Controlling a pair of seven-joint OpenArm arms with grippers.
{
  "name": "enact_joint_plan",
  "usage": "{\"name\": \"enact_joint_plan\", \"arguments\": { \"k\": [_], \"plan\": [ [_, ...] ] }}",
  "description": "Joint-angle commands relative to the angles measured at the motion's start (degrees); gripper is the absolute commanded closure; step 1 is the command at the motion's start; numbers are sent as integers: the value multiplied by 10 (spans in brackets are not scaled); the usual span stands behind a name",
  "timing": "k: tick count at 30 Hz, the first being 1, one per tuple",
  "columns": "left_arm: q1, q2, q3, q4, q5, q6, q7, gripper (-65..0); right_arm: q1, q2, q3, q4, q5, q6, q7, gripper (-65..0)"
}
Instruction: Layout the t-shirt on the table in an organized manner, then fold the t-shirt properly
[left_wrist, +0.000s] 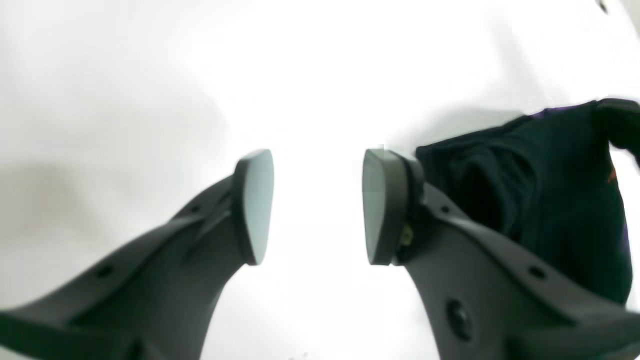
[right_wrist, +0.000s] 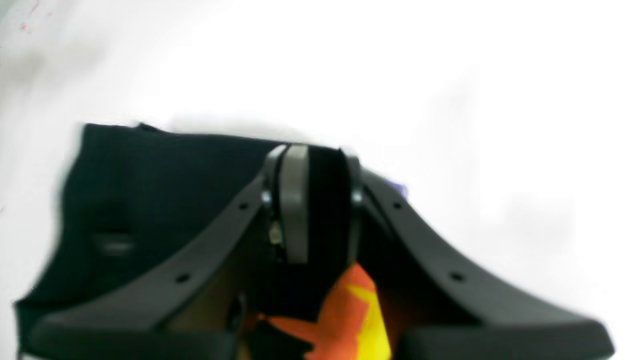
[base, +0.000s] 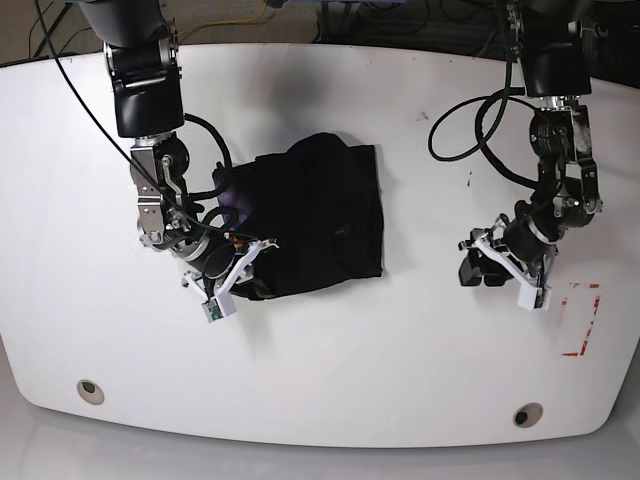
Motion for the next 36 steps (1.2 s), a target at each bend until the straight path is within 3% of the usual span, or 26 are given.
{"name": "enact_joint_plan", "arguments": {
  "k": [1, 5, 9, 13, 17, 22, 31, 36],
  "plan": [
    [-2, -12, 0, 25, -10, -5, -11, -262, 16, 4, 2, -41, 7, 11, 38, -90],
    [1, -15, 0, 39, -10, -5, -10, -262, 24, -10, 1, -131, 3, 15, 104, -87],
    [11, -17, 0, 46, -10, -5, -9, -262, 35, -14, 2, -194, -41, 16, 176, -86],
    [13, -15, 3, 47, -10, -5, -9, -262, 41, -15, 4, -201, -60, 15, 198, -82],
    [15, -4, 15, 47, -16, -6, -9, -262, 40, -10, 4, -144, -47, 13, 167, -82],
    [13, 7, 44, 49, -46, -6, -9, -262, 22, 12, 26, -23, -24, 11, 76, -82],
    [12, 78, 127, 44, -62, -6, -9, -262, -37, 17, 113, 187, -20, 12, -63, -82],
    [13, 112, 175, 32, -40, -6, -9, -262, -67, 16, 136, 225, -20, 15, -93, -82]
  ]
}}
